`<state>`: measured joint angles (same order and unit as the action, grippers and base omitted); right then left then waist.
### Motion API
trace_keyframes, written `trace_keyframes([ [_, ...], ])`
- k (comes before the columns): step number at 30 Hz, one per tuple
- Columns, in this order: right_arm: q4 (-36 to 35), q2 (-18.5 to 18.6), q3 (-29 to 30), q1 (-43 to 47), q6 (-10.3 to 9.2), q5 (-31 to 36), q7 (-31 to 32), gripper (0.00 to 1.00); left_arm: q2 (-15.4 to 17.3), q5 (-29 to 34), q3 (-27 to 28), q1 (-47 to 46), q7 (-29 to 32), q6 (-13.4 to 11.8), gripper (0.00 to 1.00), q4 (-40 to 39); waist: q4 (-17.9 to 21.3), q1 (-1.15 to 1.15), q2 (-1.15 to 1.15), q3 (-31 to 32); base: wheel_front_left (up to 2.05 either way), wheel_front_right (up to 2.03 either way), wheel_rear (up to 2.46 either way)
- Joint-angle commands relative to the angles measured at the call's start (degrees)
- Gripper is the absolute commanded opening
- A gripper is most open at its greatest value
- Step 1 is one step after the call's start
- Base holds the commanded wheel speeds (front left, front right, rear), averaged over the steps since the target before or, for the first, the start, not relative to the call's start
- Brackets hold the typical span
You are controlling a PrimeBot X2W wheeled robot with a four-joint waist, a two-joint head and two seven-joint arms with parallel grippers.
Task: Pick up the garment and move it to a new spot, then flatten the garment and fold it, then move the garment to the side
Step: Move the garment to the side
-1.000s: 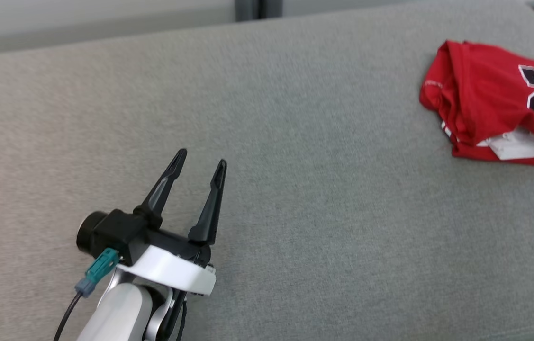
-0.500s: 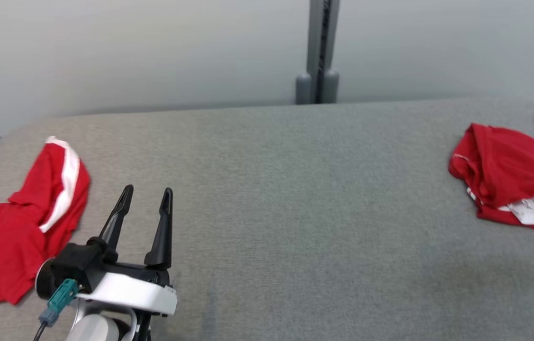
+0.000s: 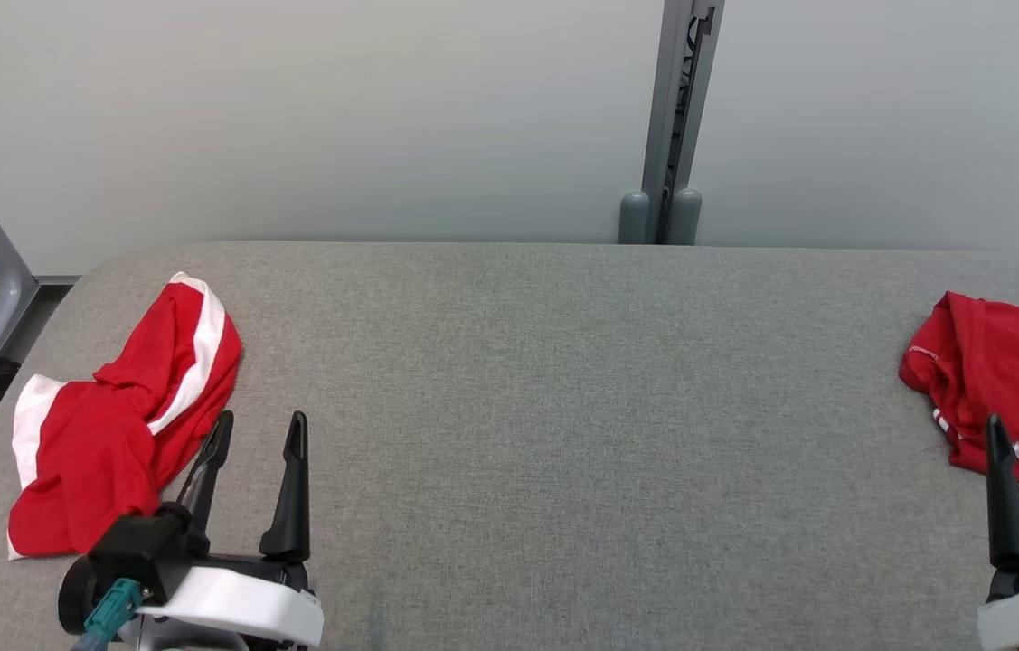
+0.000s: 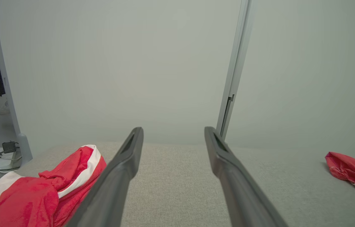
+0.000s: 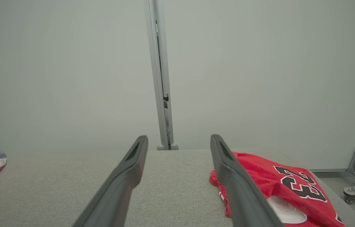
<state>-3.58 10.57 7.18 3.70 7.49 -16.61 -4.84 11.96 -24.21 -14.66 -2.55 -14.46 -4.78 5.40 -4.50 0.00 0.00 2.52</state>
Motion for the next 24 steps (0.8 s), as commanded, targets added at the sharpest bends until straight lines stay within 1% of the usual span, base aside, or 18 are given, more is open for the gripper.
trace_keyframes([
  [1, -1.11, -0.62, 0.37, 2.02, 0.03, 0.88, -0.77, 1.00, -0.09, 0.05, -0.01, 0.81, -0.30, -0.02, 1.00, 0.53, -0.04, 0.00, 0.00, 0.22, 0.00, 0.00, 0.00],
  [4, -2.04, -2.01, 0.69, 4.55, 0.03, 1.60, -1.48, 1.00, -0.61, 0.59, -0.44, 1.40, -0.50, 0.22, 1.00, 1.43, -0.06, 0.00, 0.00, 0.54, 0.00, 0.00, 0.00],
  [12, -2.56, -3.43, -0.83, 6.94, 0.03, 3.51, -3.00, 1.00, -1.12, 1.73, -0.81, 1.79, -0.72, 0.82, 1.00, 3.57, 0.25, 0.00, 0.00, 0.44, 0.00, 0.00, 0.00],
  [24, -3.44, -3.23, -1.61, 6.29, 0.03, 3.09, -2.46, 1.00, -1.93, 2.65, -0.30, 1.22, -0.77, 1.48, 1.00, 4.17, 0.38, 0.00, 0.00, 0.17, 0.00, 0.00, 0.00],
])
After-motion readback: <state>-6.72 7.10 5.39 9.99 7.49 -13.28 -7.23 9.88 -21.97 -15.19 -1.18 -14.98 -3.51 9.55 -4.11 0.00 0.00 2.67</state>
